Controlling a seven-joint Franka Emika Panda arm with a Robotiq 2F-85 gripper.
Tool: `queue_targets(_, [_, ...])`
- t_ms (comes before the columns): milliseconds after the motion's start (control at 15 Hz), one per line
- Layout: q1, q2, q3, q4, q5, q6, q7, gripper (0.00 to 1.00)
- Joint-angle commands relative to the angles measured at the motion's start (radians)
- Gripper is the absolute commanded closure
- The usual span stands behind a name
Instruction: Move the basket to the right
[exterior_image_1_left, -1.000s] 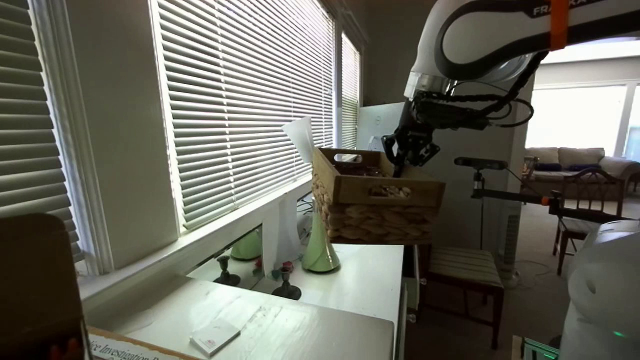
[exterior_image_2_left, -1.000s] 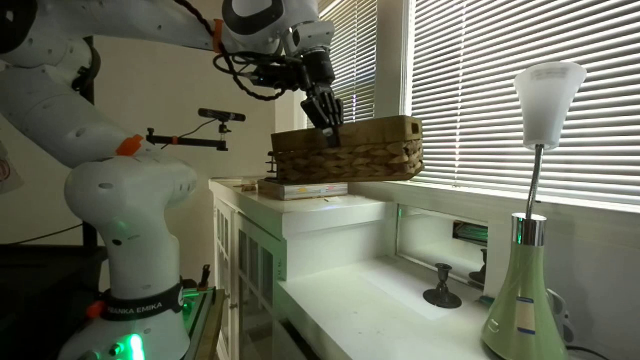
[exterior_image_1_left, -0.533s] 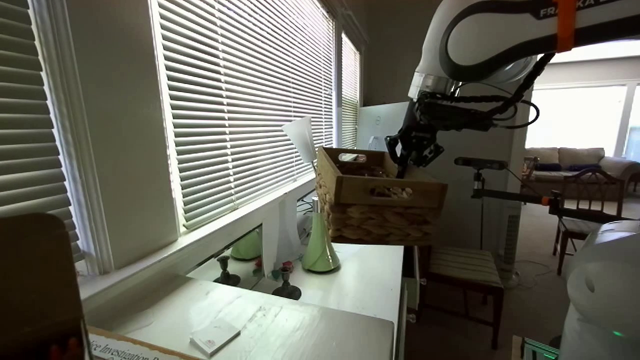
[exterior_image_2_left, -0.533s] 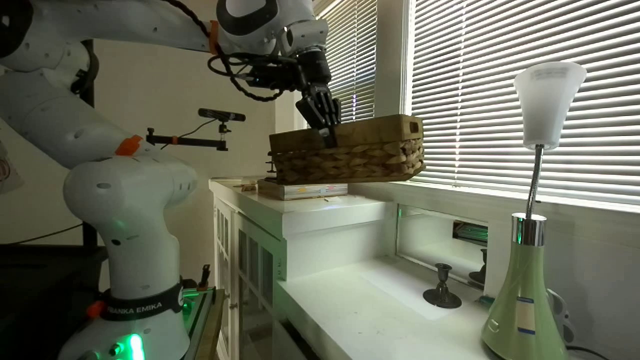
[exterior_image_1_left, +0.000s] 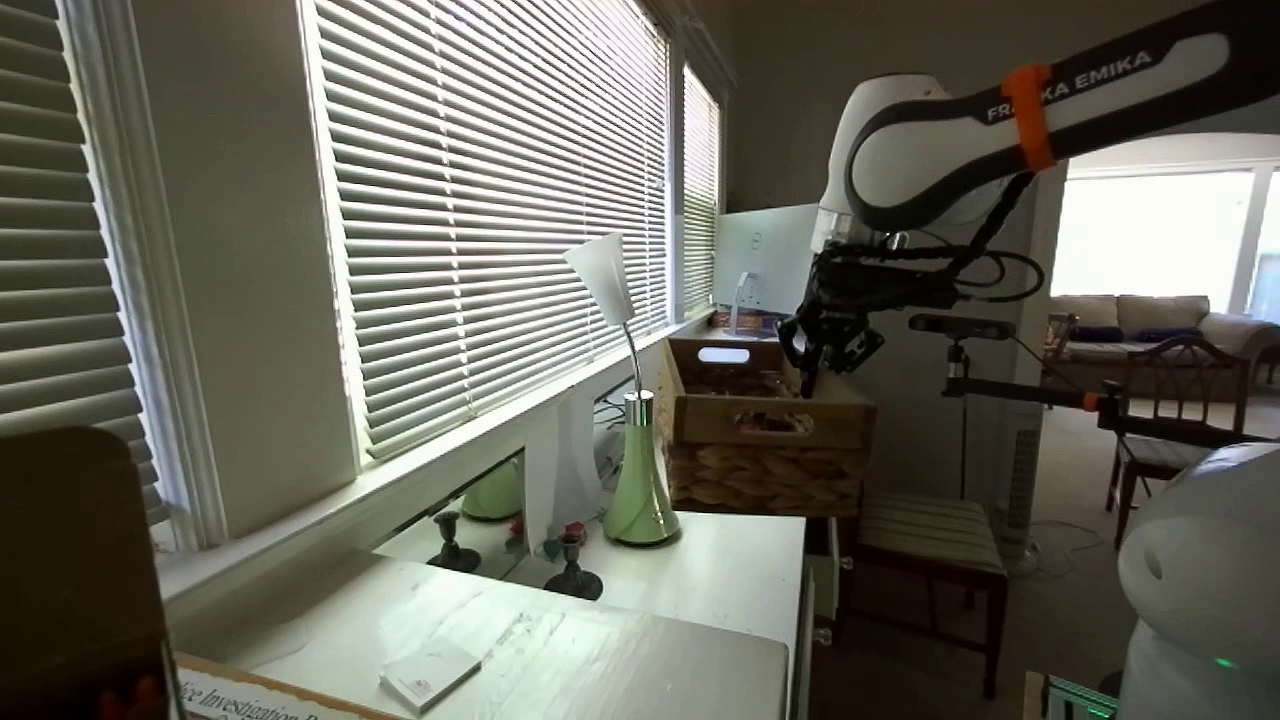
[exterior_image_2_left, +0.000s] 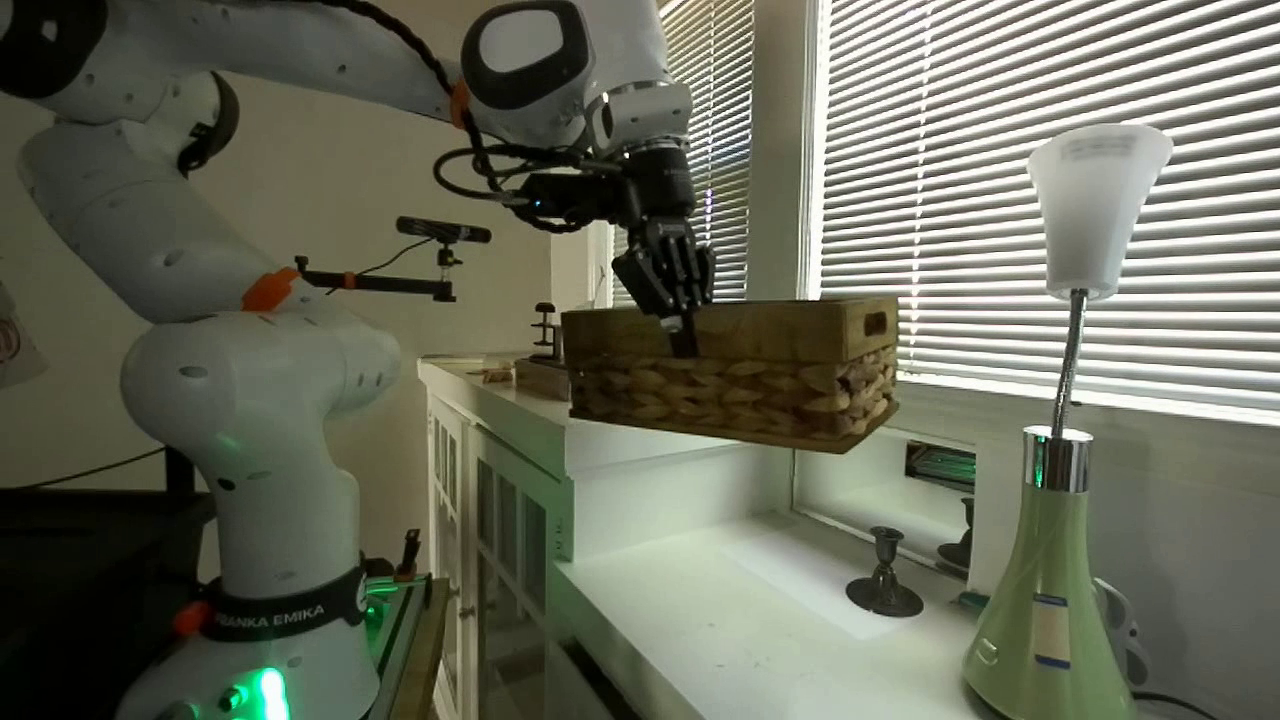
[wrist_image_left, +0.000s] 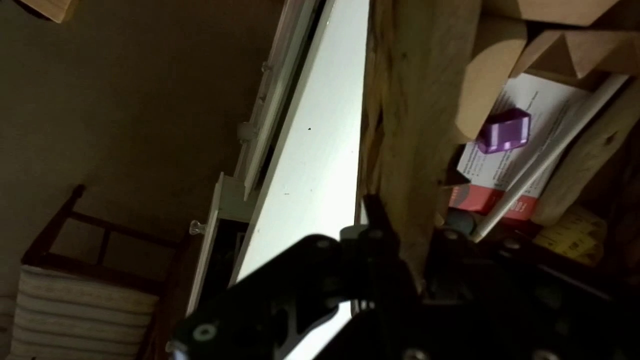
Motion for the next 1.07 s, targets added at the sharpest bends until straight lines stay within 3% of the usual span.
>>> queue_targets(0, [-0.019, 0.065, -0.030, -0.003, 0.001, 0.119, 0.021, 0.96])
queue_targets(400, [-0.061, 0.171, -0.025, -0.060, -0.021, 0.335, 0.054, 0.96])
queue_targets(467, [-0.069, 0.189, -0.021, -0.063, -0.022, 0.349, 0.070, 0.96])
queue_targets(533, [-0.047, 0.169, -0.037, -0.062, -0.017, 0.298, 0.027, 0.86])
queue_targets(933, [-0.055, 0.205, -0.037, -0.067, -0.020, 0.322, 0.045, 0.86])
queue_targets(1000, [-0.055, 0.205, -0.037, -0.067, -0.020, 0.323, 0.045, 0.96])
